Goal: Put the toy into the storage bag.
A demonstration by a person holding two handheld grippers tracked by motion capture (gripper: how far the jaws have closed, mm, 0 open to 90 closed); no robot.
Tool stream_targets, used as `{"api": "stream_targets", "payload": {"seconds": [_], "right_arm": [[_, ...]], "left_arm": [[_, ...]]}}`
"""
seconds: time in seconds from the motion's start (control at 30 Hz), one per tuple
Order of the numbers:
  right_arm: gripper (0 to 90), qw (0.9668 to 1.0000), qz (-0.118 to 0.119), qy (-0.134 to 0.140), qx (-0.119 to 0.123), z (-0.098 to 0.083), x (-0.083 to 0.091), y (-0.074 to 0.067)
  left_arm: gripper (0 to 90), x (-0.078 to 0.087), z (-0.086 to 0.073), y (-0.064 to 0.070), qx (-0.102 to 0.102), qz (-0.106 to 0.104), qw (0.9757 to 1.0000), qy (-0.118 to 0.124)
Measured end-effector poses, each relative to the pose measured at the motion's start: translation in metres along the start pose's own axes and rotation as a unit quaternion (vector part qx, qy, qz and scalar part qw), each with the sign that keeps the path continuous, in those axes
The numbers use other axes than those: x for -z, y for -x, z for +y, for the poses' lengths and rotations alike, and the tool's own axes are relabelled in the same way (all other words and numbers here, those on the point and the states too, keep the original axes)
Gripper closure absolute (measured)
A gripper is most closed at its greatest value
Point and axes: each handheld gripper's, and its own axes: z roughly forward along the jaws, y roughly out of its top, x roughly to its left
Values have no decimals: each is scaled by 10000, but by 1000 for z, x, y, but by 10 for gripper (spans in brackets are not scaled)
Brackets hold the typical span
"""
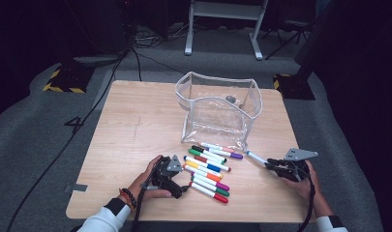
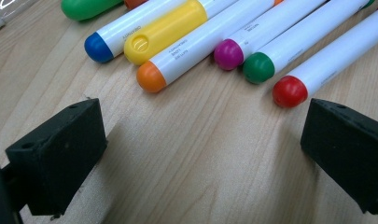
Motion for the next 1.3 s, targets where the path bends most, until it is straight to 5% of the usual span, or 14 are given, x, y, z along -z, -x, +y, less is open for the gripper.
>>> {"api": "stream_targets", "payload": {"seconds": [0.67, 1.3], "right_arm": [[744, 9967, -446, 667, 125, 30, 49, 11], [744, 9885, -966, 1082, 423, 88, 99, 28]], "left_arm": [[5, 2, -2, -1, 35, 53, 10000, 4], [5, 2, -2, -1, 41, 55, 10000, 12]]}}
